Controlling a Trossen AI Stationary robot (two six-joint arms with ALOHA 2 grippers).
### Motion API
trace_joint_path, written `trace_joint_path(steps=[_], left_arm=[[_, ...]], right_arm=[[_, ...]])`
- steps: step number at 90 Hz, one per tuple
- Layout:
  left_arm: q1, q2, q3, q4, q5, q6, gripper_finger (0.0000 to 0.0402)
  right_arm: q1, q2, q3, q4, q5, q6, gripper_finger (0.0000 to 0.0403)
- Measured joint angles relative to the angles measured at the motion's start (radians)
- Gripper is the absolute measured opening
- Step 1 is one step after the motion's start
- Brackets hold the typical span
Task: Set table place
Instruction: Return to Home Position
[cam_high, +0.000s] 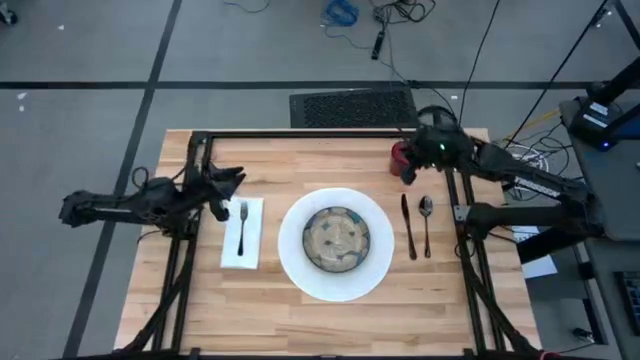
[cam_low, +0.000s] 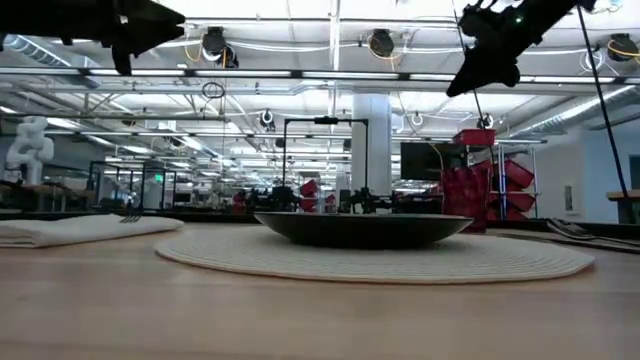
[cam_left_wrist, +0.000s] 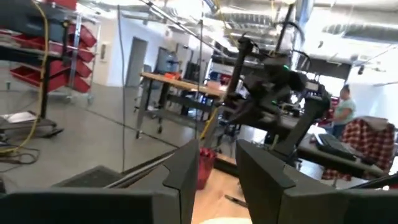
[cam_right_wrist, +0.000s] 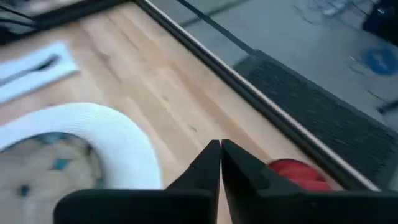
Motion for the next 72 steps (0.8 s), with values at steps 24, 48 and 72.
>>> trace_joint_path(steps=[24, 48, 72], left_arm=[[0.001, -0.134, 0.0, -0.148, 0.0, -0.002, 0.0093], [0.0, -0.192, -0.004, -0.191, 0.115, 0.028, 0.0093], [0.0, -0.25, -0.082, -0.185, 0.207, 0.033, 0.0093]], right_arm=[[0.222, -0.18, -0.124, 0.112, 0.001, 0.048, 0.0], [0.403, -0.337, -0.265, 0.246, 0.001, -0.007, 0.0], [0.441, -0.489, -0.401, 0.401, -0.091, -0.02, 0.0]])
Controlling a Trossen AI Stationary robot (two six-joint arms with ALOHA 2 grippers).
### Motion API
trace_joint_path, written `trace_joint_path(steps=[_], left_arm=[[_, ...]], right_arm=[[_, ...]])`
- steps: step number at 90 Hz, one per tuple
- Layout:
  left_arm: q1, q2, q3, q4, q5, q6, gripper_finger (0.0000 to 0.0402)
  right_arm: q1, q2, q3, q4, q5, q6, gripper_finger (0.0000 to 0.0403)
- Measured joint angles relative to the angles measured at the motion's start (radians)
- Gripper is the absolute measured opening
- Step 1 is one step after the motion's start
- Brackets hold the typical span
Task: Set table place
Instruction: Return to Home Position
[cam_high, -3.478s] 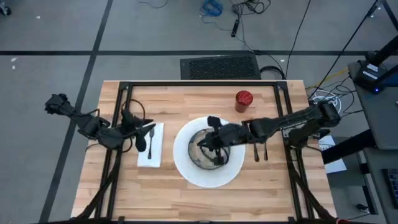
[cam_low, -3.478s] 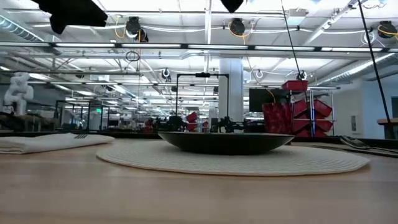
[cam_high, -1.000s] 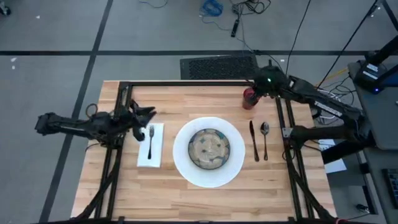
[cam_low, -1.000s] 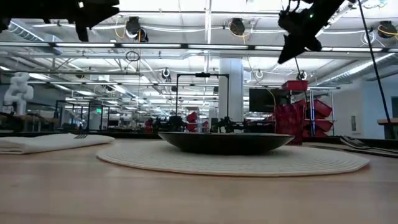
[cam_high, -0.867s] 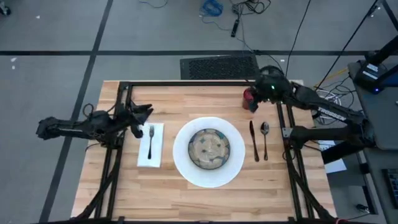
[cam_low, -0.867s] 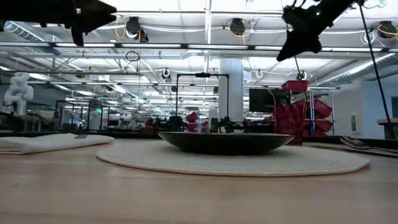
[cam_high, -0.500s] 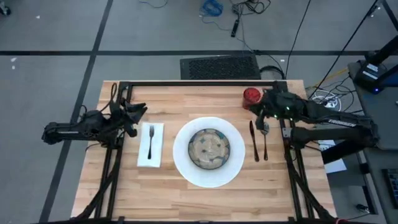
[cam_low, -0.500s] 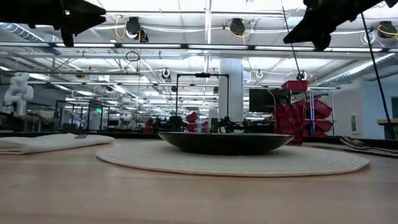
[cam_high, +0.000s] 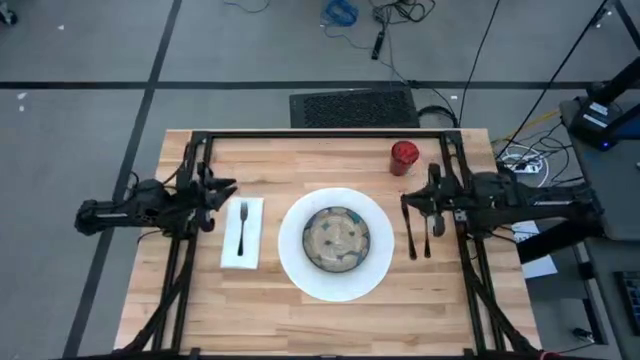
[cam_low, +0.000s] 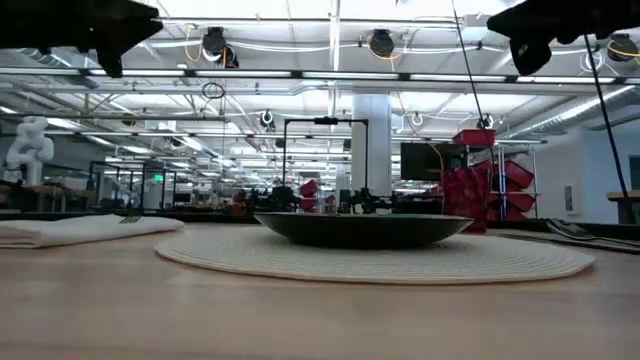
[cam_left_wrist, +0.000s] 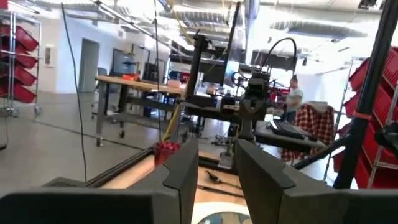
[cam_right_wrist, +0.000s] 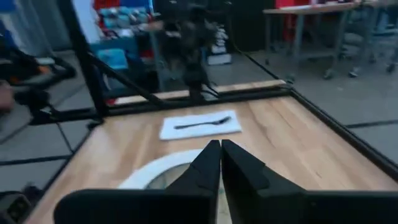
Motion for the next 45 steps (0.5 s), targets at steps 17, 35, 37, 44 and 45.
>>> trace_joint_path(steps=[17, 35, 37, 44, 45], left_arm=[[0.0, -0.007, -0.06, 0.038, 0.004, -0.008, 0.0093], [0.0, -0.007, -0.052, 0.048, 0.104, -0.008, 0.0093], [0.0, -0.007, -0.052, 0.048, 0.124, -0.008, 0.0093], [-0.001, -0.007, -0.057, 0.043, 0.161, -0.027, 0.0093], [-0.001, -0.007, -0.057, 0.041, 0.163, -0.031, 0.0093]], right_arm=[[0.0, -0.096, -0.049, 0.014, -0.013, -0.021, 0.0], [-0.001, -0.254, -0.161, 0.105, -0.08, -0.011, 0.0], [-0.001, -0.271, -0.178, 0.123, -0.09, -0.012, 0.0], [-0.001, -0.32, -0.237, 0.172, -0.118, -0.018, 0.0], [-0.001, -0.326, -0.245, 0.178, -0.118, -0.019, 0.0]])
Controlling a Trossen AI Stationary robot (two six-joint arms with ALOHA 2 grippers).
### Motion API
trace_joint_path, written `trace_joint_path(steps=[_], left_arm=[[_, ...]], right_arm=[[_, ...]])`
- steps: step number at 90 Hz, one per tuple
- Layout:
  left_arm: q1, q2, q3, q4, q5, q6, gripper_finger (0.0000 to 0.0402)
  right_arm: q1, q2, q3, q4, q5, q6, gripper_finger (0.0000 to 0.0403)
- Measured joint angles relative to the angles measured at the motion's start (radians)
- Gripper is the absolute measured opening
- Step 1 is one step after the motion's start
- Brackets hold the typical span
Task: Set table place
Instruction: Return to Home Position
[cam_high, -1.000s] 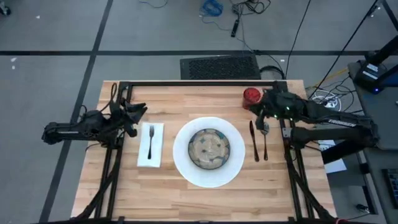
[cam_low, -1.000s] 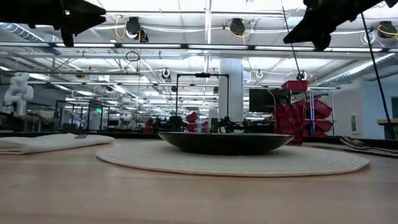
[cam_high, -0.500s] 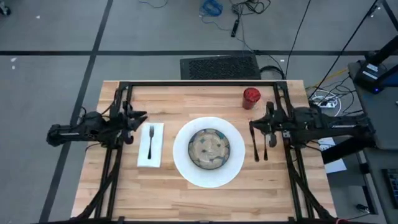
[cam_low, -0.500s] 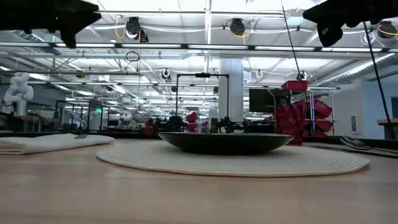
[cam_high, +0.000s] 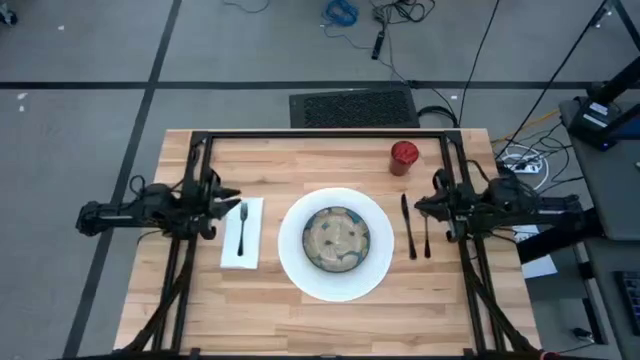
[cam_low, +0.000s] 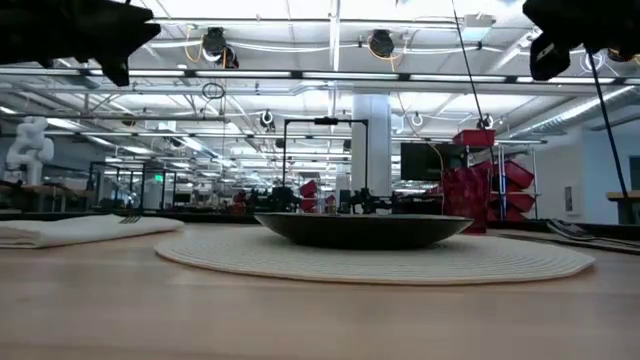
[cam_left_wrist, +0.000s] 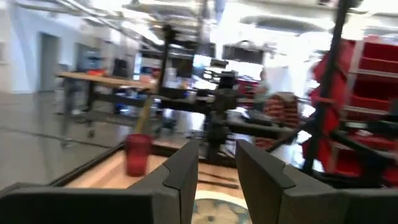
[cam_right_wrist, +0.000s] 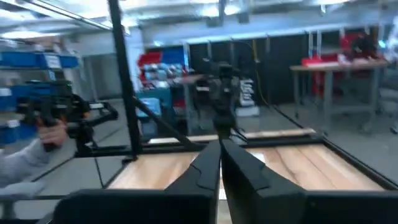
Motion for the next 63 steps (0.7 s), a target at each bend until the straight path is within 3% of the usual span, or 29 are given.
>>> trace_joint_path(steps=[23, 63], left_arm=[[-0.019, 0.0, 0.0, -0.049, -0.058, -0.019, 0.0093], [-0.058, 0.0, -0.1, -0.037, -0.093, -0.001, 0.0093]], right_arm=[[0.0, -0.041, -0.167, 0.185, -0.021, 0.008, 0.0], [0.01, -0.032, -0.167, 0.136, -0.017, -0.061, 0.0]])
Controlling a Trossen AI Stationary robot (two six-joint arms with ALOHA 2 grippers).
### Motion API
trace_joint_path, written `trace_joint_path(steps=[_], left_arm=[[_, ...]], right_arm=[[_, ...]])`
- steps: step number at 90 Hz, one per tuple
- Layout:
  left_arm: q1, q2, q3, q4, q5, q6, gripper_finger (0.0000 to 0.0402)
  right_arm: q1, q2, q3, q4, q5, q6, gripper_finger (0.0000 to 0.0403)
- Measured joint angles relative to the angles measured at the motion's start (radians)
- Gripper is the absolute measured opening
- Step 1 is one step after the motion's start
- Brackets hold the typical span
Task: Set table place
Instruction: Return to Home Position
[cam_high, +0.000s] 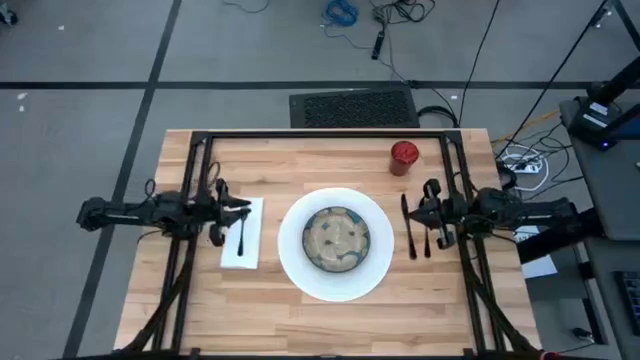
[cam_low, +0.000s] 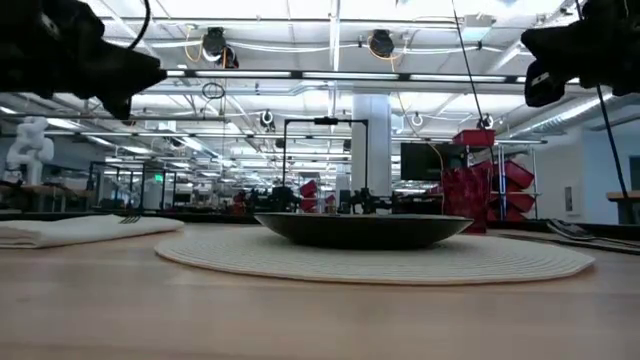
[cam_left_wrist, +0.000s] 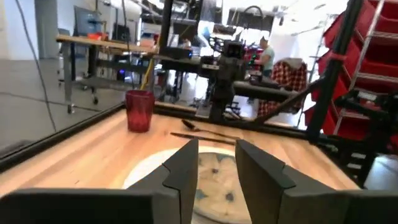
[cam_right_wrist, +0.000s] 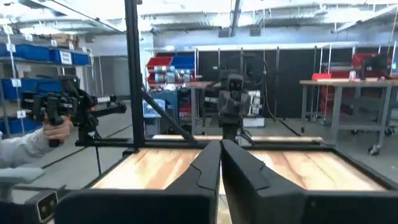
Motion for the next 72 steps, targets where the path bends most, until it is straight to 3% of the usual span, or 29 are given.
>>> trace_joint_path(steps=[25, 59, 72], left_arm=[[0.0, 0.0, 0.0, 0.0, 0.016, -0.002, 0.0093], [0.0, 0.005, 0.0, -0.035, -0.013, -0.05, 0.0093], [0.0, 0.005, 0.0, -0.035, -0.019, 0.035, 0.0093]], right_arm=[[0.0, 0.001, 0.001, -0.115, 0.005, 0.103, 0.0], [-0.005, 0.001, 0.001, -0.1, 0.009, 0.054, 0.0], [-0.005, 0.001, 0.001, -0.097, 0.009, 0.026, 0.0]])
